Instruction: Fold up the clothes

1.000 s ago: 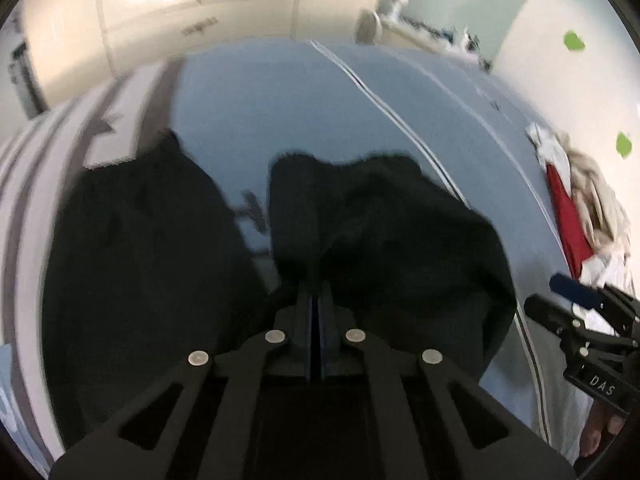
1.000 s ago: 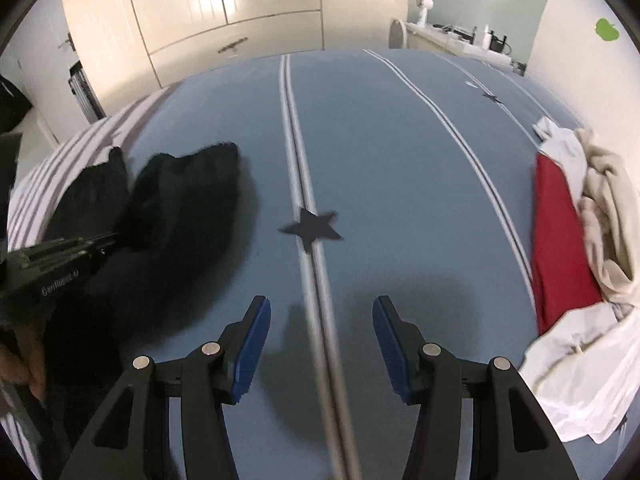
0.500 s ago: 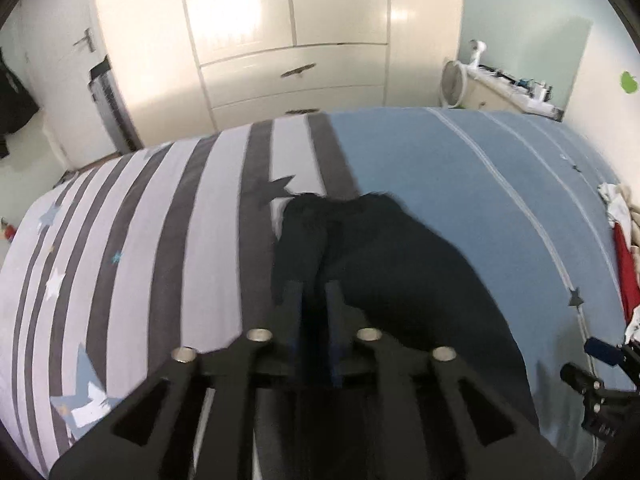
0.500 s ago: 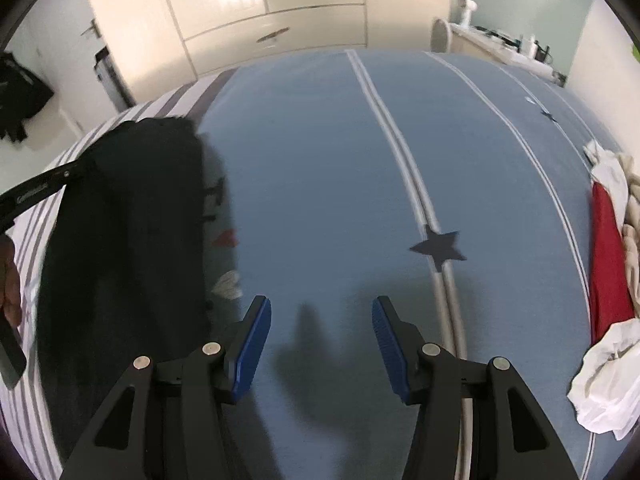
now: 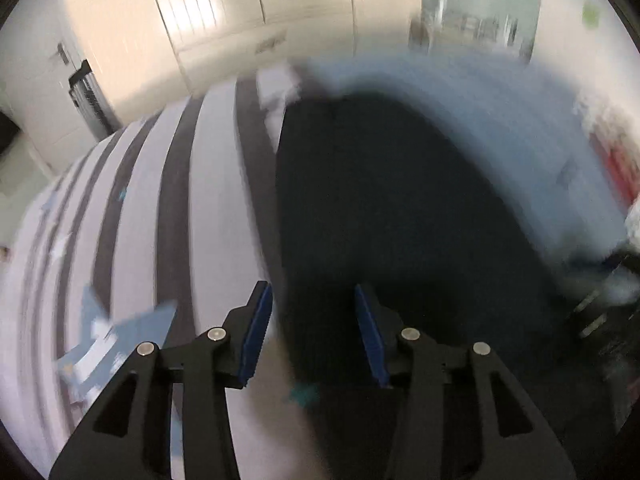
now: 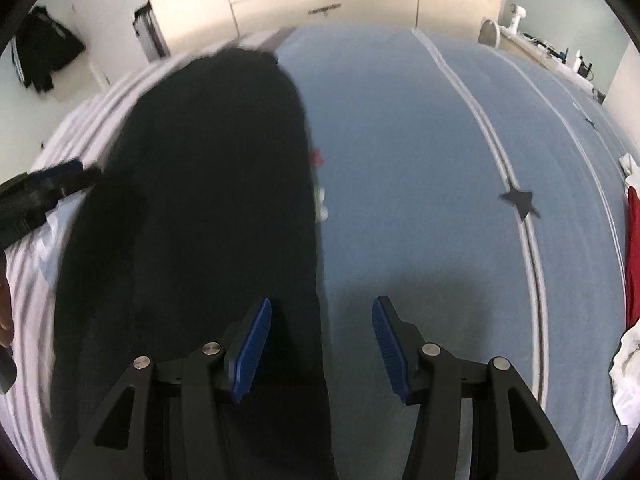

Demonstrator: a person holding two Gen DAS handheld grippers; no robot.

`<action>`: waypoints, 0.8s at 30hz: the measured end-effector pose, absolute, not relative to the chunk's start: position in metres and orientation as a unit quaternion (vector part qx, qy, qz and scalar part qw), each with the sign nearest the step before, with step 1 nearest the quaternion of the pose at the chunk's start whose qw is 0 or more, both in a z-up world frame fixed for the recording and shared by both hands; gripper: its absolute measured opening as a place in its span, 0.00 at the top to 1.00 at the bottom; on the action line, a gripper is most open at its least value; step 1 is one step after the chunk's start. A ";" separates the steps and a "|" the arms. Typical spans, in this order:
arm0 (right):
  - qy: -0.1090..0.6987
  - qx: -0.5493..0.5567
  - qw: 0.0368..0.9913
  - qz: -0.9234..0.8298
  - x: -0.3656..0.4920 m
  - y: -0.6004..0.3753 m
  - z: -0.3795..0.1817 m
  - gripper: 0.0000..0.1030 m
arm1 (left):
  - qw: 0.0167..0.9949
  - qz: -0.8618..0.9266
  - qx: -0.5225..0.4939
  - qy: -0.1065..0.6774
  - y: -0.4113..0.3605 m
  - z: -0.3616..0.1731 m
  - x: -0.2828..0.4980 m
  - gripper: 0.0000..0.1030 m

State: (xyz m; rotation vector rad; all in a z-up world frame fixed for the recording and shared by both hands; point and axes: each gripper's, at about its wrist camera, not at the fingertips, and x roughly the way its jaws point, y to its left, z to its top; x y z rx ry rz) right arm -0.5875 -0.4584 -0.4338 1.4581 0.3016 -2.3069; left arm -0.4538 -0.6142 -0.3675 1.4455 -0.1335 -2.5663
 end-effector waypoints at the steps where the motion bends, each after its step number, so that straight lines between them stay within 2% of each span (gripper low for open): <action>1: 0.120 0.519 0.189 -0.825 -0.586 -0.459 -0.436 0.53 | 0.110 -0.860 0.496 -0.051 -0.617 -0.374 -0.451 0.61; 4: 0.083 0.498 0.190 -0.842 -0.578 -0.441 -0.417 0.53 | 0.149 -0.890 0.431 0.025 -0.635 -0.342 -0.420 0.62; 9: 0.056 0.477 0.237 -0.844 -0.522 -0.395 -0.382 0.53 | 0.056 -0.901 0.418 0.101 -0.606 -0.301 -0.346 0.62; 13: 0.070 0.485 0.252 -0.834 -0.445 -0.358 -0.381 0.53 | -0.010 -0.878 0.462 0.124 -0.557 -0.308 -0.269 0.62; 15: 0.081 0.498 0.255 -0.825 -0.408 -0.345 -0.388 0.53 | -0.006 -0.871 0.478 0.115 -0.541 -0.325 -0.243 0.62; 19: 0.131 0.534 0.212 -0.808 -0.357 -0.326 -0.434 0.53 | 0.084 -0.847 0.516 0.094 -0.544 -0.376 -0.205 0.64; 21: 0.105 0.529 0.185 -0.822 -0.351 -0.309 -0.436 0.53 | 0.140 -0.842 0.506 0.122 -0.562 -0.381 -0.185 0.66; 24: 0.036 0.512 0.158 -0.844 -0.343 -0.285 -0.415 0.58 | 0.176 -0.852 0.476 0.132 -0.558 -0.352 -0.159 0.67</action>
